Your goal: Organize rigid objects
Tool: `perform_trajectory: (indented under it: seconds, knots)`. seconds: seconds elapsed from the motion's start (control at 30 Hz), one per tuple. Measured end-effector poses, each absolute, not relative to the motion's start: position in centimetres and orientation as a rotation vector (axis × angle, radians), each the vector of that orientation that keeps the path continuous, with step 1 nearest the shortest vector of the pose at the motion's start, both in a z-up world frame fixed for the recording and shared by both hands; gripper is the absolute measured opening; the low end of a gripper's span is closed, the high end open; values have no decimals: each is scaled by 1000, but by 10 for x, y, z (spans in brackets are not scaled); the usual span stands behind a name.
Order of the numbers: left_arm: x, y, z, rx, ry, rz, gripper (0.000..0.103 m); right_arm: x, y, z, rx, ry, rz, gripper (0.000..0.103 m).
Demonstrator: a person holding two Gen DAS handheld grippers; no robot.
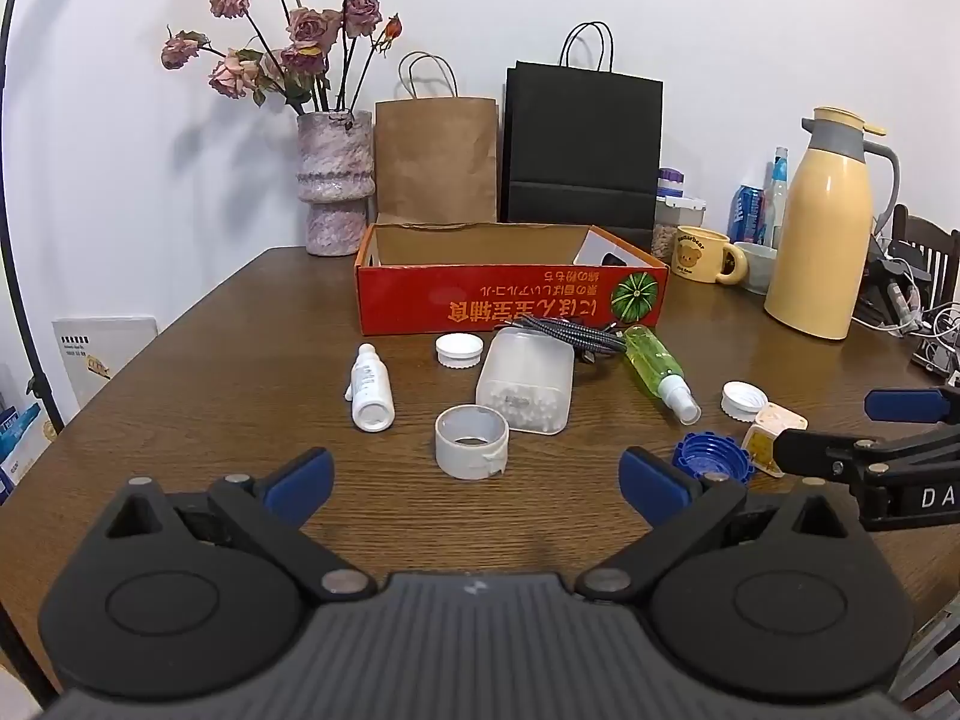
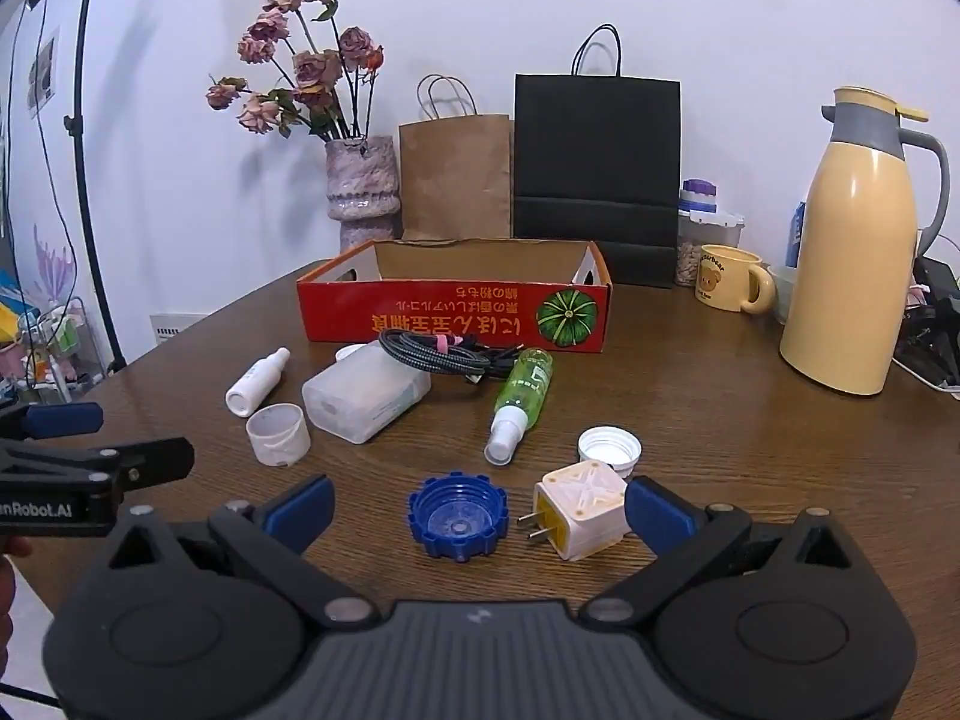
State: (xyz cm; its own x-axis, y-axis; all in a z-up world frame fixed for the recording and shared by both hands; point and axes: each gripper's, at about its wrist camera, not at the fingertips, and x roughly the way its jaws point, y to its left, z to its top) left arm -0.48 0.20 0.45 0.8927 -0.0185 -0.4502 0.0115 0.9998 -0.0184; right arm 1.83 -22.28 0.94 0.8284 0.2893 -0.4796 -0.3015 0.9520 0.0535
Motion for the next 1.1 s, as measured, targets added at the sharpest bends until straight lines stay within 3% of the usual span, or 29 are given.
perform_trajectory:
  seconds: [1.1]
  knots:
    - [-7,0,7,-20,464,-20,103,15,-222,11,-44,487,319,103]
